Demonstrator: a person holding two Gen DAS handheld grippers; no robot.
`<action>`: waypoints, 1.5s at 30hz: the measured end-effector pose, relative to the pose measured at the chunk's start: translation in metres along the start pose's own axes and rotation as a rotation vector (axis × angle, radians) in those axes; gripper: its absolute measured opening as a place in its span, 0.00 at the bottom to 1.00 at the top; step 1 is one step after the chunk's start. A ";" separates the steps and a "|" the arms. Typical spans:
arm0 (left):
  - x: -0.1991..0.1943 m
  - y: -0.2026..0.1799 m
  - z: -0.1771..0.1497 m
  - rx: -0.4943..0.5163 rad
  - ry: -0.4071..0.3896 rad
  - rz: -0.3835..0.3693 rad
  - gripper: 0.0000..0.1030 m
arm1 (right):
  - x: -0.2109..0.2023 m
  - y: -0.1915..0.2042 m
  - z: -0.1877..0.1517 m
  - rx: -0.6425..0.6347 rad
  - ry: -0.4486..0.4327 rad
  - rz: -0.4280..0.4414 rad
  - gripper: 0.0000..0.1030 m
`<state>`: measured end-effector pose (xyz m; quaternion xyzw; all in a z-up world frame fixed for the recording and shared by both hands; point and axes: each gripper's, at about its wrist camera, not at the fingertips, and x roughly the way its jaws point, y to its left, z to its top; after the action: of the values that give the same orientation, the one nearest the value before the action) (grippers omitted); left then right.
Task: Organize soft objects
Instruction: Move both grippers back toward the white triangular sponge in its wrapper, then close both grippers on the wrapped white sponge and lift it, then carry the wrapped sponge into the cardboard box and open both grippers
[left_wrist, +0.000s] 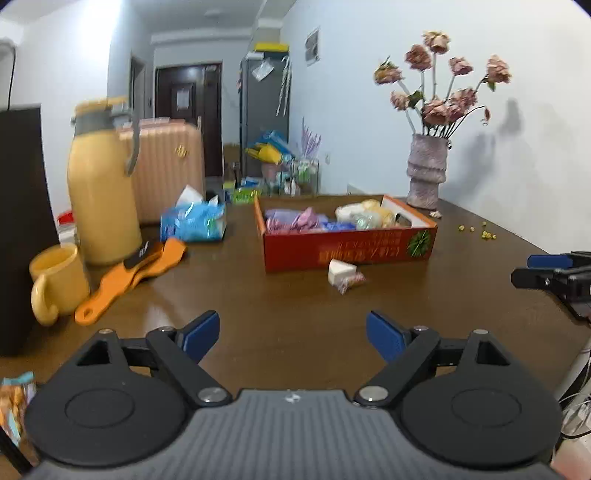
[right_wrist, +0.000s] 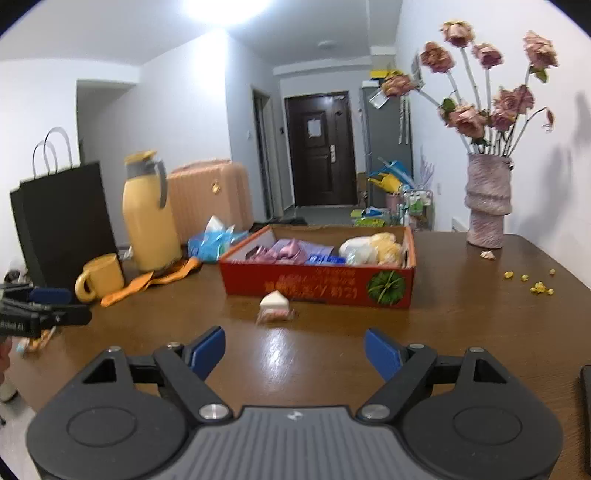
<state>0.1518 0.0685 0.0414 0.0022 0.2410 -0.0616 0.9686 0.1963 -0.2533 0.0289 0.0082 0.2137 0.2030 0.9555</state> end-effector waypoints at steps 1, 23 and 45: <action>0.003 0.003 0.000 -0.003 0.008 0.009 0.86 | 0.002 0.004 -0.001 -0.006 0.006 0.002 0.83; 0.120 0.043 0.010 -0.062 0.079 0.111 0.91 | 0.256 0.033 0.018 -0.014 0.254 -0.033 0.64; 0.274 -0.090 0.036 0.078 0.173 0.050 0.33 | 0.134 -0.108 -0.015 0.227 0.097 -0.086 0.42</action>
<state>0.3976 -0.0544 -0.0530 0.0509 0.3209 -0.0464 0.9446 0.3423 -0.3012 -0.0496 0.0975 0.2814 0.1363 0.9448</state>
